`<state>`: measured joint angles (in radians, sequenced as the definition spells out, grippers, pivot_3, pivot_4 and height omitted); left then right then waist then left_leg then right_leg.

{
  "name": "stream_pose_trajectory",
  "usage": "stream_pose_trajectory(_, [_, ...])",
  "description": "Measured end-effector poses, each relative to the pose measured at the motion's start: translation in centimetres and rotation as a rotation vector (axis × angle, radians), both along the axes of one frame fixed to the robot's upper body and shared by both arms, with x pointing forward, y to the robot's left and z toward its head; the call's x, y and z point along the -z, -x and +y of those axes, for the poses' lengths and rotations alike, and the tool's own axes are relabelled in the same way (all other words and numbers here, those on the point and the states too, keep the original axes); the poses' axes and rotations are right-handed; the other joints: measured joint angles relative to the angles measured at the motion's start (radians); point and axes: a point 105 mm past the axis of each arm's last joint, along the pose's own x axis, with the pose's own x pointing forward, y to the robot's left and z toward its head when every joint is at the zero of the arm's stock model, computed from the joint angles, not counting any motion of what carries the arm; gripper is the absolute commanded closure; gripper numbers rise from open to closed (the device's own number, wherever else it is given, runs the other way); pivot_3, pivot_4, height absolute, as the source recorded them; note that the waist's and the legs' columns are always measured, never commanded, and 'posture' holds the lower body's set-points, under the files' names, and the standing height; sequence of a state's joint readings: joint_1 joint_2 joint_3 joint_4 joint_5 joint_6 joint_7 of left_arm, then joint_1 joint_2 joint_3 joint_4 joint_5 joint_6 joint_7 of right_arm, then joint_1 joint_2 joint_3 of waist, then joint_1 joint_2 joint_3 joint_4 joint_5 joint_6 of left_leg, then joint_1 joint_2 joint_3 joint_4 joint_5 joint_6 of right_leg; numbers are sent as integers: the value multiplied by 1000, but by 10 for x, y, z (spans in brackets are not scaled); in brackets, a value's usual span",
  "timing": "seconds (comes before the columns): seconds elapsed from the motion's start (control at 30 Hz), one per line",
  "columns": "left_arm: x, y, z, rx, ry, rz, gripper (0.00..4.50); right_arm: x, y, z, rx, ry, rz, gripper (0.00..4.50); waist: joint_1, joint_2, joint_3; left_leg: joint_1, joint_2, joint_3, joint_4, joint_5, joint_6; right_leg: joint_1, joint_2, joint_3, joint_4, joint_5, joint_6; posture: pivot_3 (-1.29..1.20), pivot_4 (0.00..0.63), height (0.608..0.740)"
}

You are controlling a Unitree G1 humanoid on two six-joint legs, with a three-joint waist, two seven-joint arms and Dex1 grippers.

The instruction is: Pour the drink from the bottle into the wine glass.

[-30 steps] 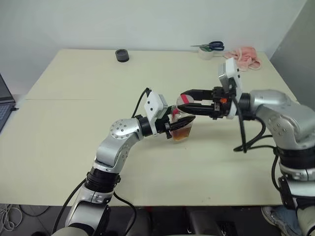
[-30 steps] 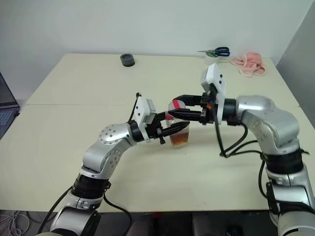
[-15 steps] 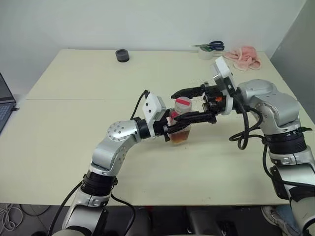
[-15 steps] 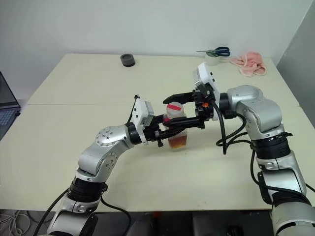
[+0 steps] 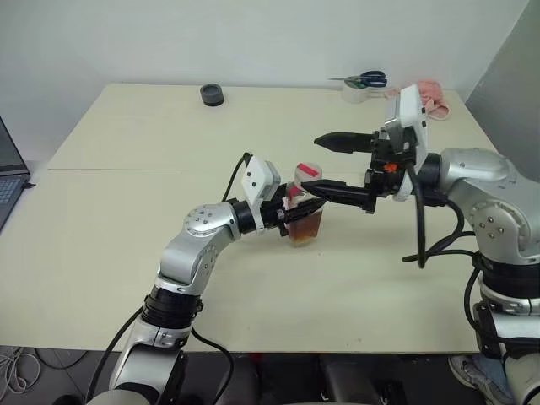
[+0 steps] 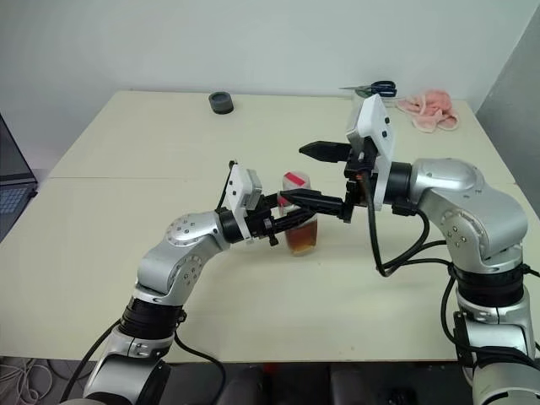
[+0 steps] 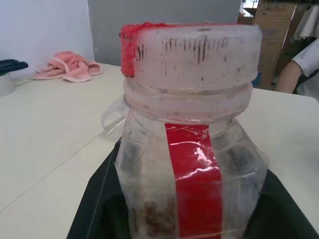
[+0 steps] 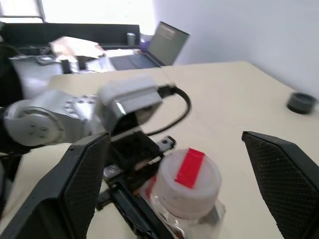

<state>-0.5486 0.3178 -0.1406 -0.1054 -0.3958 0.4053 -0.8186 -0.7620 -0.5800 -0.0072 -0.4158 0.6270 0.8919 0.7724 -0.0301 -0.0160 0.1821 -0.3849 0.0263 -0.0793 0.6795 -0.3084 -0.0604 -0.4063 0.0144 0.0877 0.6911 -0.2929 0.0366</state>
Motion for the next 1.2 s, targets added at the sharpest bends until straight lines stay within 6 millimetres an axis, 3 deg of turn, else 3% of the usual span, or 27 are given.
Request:
stream_pose_trajectory(0.2, [-1, 0, -2, 4, 7, -1, 2713, -2, -3, 7, 117, -33, -14, 0, 0, 0, 0, 0, 0, 0, 0, 0, 0, 0, 0, 0, 0, 0, 0, 0, 150, 740])
stream_pose_trajectory(0.43, [-1, 0, -2, 3, 8, -1, 2713, 13, -10, 16, 145, -3, 24, 0, -1, 0, 0, 0, -1, 1, 0, 0, 0, 0, 1, 0, 0, 0, 0, 0, 150, 740])
stream_pose_trajectory(0.67, [0, -2, 0, -20, 8, 1, 2713, 21, -23, 13, 196, 4, 45, 0, -1, 0, 0, 0, -1, 0, 0, 0, 0, 0, 1, 0, 0, 0, 0, 0, 150, 740])
stream_pose_trajectory(1.2, [4, -1, 2, -27, 1, 10, 2713, 25, -14, -2, 114, 37, 64, 0, -1, 0, 0, 0, -1, 1, 0, 0, 0, 0, 1, 0, -1, 0, 0, 0, 150, 740])
